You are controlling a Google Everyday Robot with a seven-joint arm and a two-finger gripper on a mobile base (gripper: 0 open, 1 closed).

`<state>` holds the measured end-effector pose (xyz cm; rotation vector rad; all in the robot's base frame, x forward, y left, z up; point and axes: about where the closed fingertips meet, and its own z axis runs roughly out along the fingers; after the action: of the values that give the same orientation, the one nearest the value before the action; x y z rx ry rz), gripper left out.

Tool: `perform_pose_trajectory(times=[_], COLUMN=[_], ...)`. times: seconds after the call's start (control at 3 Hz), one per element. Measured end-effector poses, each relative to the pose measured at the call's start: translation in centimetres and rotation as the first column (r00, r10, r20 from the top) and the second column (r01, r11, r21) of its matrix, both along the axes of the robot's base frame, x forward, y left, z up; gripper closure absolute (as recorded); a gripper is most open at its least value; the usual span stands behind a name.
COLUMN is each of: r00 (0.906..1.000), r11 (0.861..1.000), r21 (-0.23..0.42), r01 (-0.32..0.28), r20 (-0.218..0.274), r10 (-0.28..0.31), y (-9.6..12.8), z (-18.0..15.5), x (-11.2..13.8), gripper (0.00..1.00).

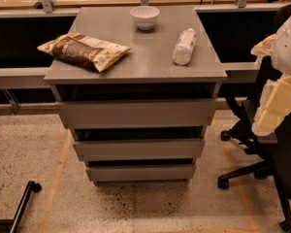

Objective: Open bottom drawer

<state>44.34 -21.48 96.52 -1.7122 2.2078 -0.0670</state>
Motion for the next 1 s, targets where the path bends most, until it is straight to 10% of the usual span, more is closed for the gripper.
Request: perform_pose_trajectory(times=[1.0], r00=[0.9994], r11=[0.998], r21=[0.062], r01=[-0.014], r20=[-0.032], r10=[0.016], y=[1.2], z=[-8.6], x=[3.2], gripper=[0.0])
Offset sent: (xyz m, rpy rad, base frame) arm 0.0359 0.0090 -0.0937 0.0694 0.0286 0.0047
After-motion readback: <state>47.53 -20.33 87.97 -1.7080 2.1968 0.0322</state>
